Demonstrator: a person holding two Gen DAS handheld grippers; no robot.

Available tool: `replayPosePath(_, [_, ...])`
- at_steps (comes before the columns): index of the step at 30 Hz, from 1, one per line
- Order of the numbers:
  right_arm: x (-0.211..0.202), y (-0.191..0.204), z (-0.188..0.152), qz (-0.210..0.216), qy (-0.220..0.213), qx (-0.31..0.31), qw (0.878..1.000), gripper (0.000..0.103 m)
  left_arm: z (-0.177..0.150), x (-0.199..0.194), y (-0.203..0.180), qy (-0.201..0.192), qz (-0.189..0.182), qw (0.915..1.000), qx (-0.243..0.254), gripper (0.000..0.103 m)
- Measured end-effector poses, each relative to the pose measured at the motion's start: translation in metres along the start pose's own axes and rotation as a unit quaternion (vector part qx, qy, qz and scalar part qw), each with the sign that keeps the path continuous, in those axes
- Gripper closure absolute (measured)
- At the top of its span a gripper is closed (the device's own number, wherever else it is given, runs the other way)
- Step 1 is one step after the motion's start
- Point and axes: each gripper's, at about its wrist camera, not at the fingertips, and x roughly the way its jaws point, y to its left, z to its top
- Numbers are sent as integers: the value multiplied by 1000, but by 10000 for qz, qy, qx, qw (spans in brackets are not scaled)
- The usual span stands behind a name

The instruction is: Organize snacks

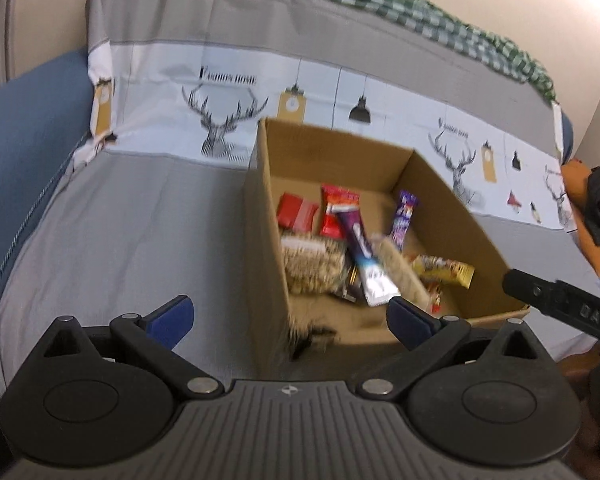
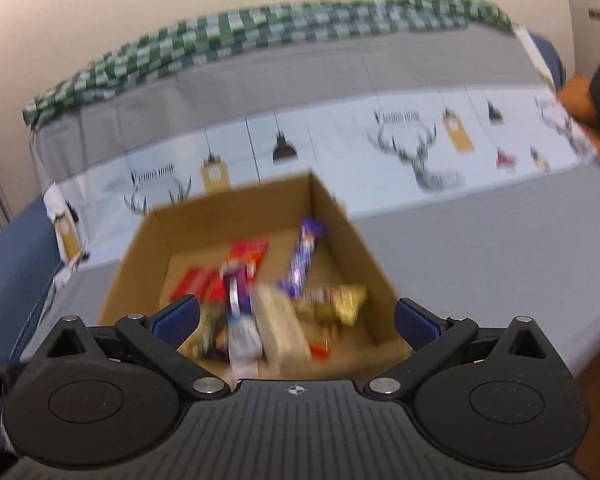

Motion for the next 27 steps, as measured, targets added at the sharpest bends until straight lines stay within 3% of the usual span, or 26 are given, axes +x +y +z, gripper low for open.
replayPosePath(7, [-7, 5, -18, 36, -85, -310, 9995, 1, -4, 0, -3, 50, -28, 10000, -26, 0])
replayPosePath(14, [2, 8, -21, 128, -116, -221, 9996, 1, -12, 1, -6, 76, 121, 9998, 121, 0])
replayPosePath(27, [5, 27, -25, 247, -202, -679, 9972, 1, -16, 2, -10, -30, 202, 9996, 201, 0])
